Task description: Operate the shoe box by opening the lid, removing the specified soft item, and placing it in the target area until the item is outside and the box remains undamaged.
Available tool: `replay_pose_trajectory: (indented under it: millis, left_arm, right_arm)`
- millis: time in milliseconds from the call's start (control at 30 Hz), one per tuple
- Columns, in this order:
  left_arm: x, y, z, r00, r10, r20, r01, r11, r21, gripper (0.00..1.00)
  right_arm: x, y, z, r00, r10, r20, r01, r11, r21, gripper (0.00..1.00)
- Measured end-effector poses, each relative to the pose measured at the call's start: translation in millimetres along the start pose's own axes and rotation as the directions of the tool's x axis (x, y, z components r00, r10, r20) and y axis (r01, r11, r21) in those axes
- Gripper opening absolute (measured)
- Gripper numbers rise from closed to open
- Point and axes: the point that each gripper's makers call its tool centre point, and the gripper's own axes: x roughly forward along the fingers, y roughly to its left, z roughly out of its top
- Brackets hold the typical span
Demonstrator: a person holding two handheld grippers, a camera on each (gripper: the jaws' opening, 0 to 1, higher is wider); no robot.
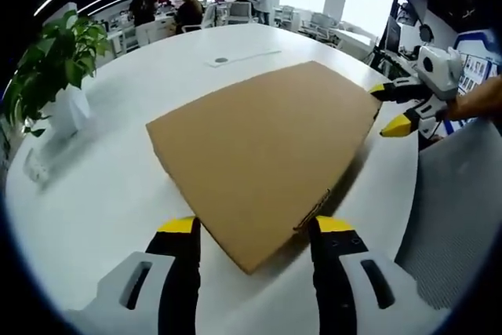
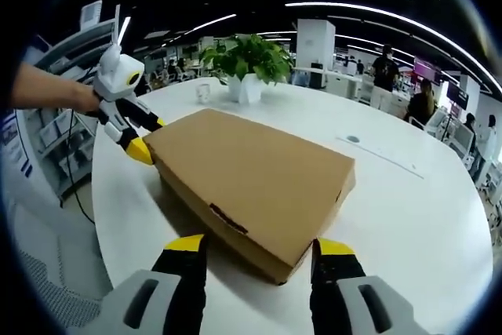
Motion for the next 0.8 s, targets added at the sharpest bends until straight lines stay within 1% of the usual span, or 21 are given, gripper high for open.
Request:
replay_pose_trajectory:
  millis: [67, 200, 300, 433, 633, 800]
  left_arm:
    - [-0.3, -0.1, -0.2, 1.000, 0.005, 0.000, -0.005, 1.000, 0.004, 0.57]
    - [-0.2, 0.1, -0.7, 1.000, 0.015, 0.008, -0.015, 1.000, 0.002, 0.59]
    - [0.0, 0.0, -1.0, 1.000, 0.024, 0.013, -0.024, 1.000, 0.010, 0.59]
    - [0.3, 0.2, -1.7, 0.998, 0.043, 0.041, -0.044, 0.999, 0.024, 0.60]
    - [-1.0, -0.5, -2.6, 0.995, 0.061, 0.076, -0.061, 0.998, -0.003, 0.59]
    - [-2.8, -1.8, -1.2, 0.992, 0.066, 0.107, -0.063, 0.997, -0.032, 0.58]
  right_arm:
    - [-0.1, 0.7, -0.1, 1.000, 0.001, 0.005, -0.001, 1.000, -0.003, 0.50]
    - [-0.2, -3.1, -0.9, 1.000, -0.001, 0.015, 0.001, 1.000, -0.013, 0.47]
    - [0.0, -3.1, -0.9, 1.000, 0.001, 0.019, -0.001, 1.000, -0.022, 0.47]
    - [1.3, -4.6, -1.0, 1.000, -0.003, 0.022, 0.004, 1.000, -0.024, 0.47]
    - [5.0, -6.5, -2.3, 1.000, -0.015, 0.022, 0.016, 0.999, -0.050, 0.48]
    - [7.8, -9.2, -2.1, 0.999, -0.027, 0.025, 0.027, 0.999, -0.034, 0.47]
